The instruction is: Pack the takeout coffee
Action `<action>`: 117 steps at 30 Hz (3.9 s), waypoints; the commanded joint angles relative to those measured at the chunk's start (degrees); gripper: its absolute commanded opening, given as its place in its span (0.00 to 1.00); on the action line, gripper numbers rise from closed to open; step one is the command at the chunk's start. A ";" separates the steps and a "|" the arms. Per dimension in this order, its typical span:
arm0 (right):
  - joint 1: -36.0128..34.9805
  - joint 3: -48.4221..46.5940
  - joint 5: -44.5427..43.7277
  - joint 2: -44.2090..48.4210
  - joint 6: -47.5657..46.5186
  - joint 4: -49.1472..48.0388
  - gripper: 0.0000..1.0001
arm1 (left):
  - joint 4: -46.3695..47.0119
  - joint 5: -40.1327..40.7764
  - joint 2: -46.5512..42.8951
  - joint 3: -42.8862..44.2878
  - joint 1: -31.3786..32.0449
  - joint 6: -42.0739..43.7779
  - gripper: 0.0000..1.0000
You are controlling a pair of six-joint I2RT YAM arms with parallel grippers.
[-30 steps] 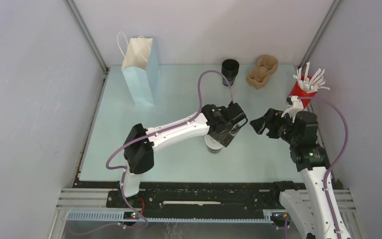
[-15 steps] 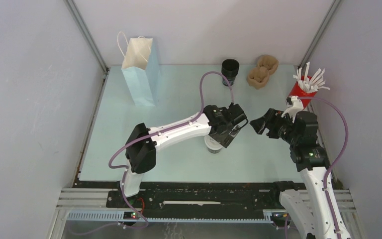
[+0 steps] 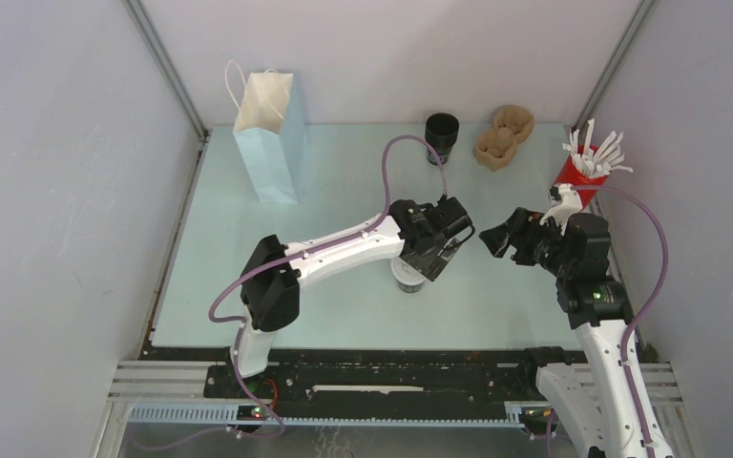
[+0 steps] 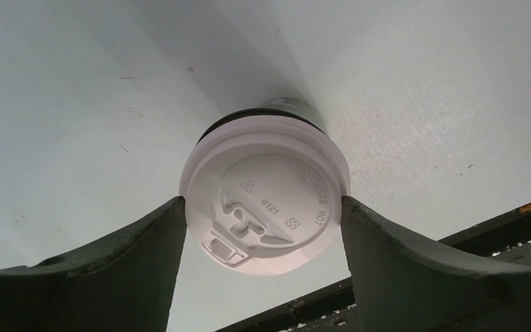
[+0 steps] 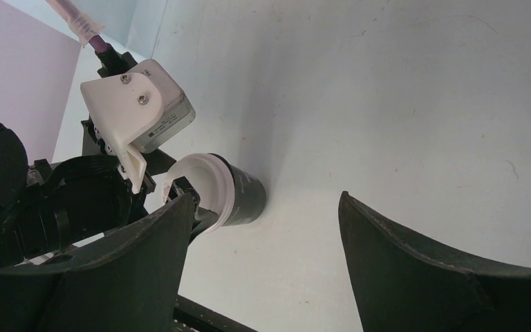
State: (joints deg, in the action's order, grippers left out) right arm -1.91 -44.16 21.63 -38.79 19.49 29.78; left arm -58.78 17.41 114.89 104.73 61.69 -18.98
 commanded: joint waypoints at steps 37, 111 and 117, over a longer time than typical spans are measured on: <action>-7.31 6.89 36.50 -29.75 12.59 -27.75 0.96 | 47.39 -40.22 -35.14 -48.57 -20.65 -19.18 0.88; -12.10 14.02 28.28 -54.61 20.10 -47.74 0.73 | 63.84 -36.69 -27.40 -59.93 -21.05 -21.12 0.77; -11.82 14.00 28.03 -53.16 19.99 -47.48 0.73 | 69.27 -40.18 -32.42 -63.24 -22.56 -26.68 0.90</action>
State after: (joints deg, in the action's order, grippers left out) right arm -13.54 -30.50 56.12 -92.07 42.39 -19.84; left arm 7.62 -19.94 86.85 43.70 40.18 -42.15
